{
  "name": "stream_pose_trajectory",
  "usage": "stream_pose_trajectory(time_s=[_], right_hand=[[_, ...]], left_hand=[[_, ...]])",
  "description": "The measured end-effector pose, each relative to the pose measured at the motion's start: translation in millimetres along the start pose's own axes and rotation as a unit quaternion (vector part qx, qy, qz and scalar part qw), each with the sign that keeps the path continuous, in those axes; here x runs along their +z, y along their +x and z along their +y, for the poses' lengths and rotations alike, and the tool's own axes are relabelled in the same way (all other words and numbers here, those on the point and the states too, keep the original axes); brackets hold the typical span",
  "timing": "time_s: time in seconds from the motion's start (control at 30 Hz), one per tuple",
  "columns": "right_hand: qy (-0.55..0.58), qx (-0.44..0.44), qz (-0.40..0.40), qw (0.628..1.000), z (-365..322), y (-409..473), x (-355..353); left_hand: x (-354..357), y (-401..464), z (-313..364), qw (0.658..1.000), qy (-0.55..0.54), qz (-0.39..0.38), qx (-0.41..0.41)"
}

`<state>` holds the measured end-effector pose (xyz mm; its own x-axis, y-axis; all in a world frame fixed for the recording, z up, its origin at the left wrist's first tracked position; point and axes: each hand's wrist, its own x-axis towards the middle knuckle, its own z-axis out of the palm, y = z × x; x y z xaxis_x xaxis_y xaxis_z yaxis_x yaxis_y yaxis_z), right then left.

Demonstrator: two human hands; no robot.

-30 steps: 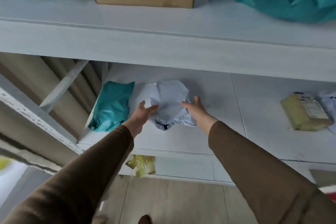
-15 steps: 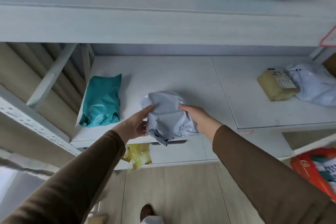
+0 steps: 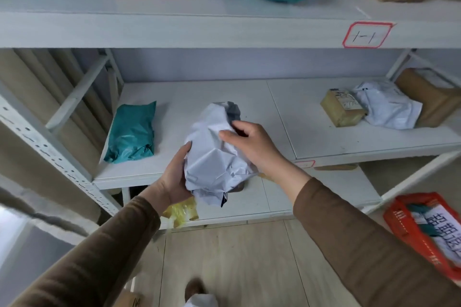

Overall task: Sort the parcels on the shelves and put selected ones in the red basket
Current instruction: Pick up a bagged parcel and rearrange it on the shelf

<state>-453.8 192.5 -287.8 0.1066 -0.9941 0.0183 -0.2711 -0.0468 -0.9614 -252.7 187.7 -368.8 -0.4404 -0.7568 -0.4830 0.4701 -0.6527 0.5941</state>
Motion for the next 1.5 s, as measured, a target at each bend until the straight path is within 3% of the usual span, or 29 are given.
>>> stream_pose_trajectory(time_s=[0.1, 0.23, 0.47, 0.6, 0.67, 0.8, 0.87, 0.97, 1.13, 1.23, 1.3, 1.33, 1.37, 1.43, 1.47, 1.5], right_hand=[[0.005, -0.043, 0.004, 0.999, 5.5, -19.6, -11.8], [0.029, -0.003, 0.057, 0.998, 21.6, -34.9, -29.8], [0.134, 0.112, 0.127, 0.976, 54.4, -33.5, -42.7], [0.168, 0.114, 0.131, 0.97, 50.7, -37.0, -45.3], [0.215, 0.112, 0.122, 0.962, 48.8, -38.1, -50.2], [0.333, 0.166, 0.088, 0.924, 47.2, -39.4, -61.6], [0.397, 0.188, 0.047, 0.897, 50.3, -39.8, -68.6], [0.396, 0.196, -0.042, 0.896, 49.3, -44.4, -78.6], [0.251, 0.176, -0.145, 0.941, 49.4, -45.9, -80.6], [0.224, 0.176, -0.11, 0.952, 57.2, -38.3, -68.9], [0.238, 0.18, -0.058, 0.953, 64.3, -29.1, -57.5], [0.25, 0.193, -0.032, 0.948, 69.3, -23.4, -50.9], [0.261, 0.207, -0.006, 0.943, 73.6, -17.8, -44.2], [0.269, 0.235, 0.028, 0.934, 81.5, -5.3, -31.1], [0.267, 0.245, 0.039, 0.931, 84.3, 1.5, -24.7], [0.265, 0.252, 0.051, 0.929, 86.9, 9.1, -18.1]], left_hand=[[8.6, -12.5, 6.8, 0.999, -0.017, -0.018, 0.049], [25.4, -25.0, 18.6, 0.986, 0.109, 0.007, 0.125], [77.3, -24.2, 16.3, 0.877, 0.372, 0.01, 0.304], [73.2, -21.9, 9.4, 0.758, 0.529, 0.07, 0.376], [65.0, -23.8, 5.2, 0.657, 0.601, 0.074, 0.448], [38.8, -19.6, -0.1, 0.426, 0.668, 0.038, 0.609], [25.6, -13.8, 0.8, 0.339, 0.683, 0.014, 0.647], [14.3, -8.8, 2.4, 0.276, 0.689, -0.009, 0.67], [6.7, -5.3, 6.8, 0.243, 0.703, -0.025, 0.668], [2.3, 2.1, 6.0, 0.263, 0.729, 0.015, 0.633], [-2.6, 6.7, 3.1, 0.323, 0.752, 0.098, 0.567], [-2.2, 6.6, 0.7, 0.401, 0.744, 0.148, 0.513], [-2.1, 5.8, -1.8, 0.518, 0.707, 0.19, 0.442], [-0.7, 1.0, -4.7, 0.768, 0.523, 0.225, 0.293], [-0.2, 1.9, -5.4, 0.85, 0.414, 0.228, 0.233], [0.2, 3.7, -5.4, 0.903, 0.319, 0.228, 0.174]])
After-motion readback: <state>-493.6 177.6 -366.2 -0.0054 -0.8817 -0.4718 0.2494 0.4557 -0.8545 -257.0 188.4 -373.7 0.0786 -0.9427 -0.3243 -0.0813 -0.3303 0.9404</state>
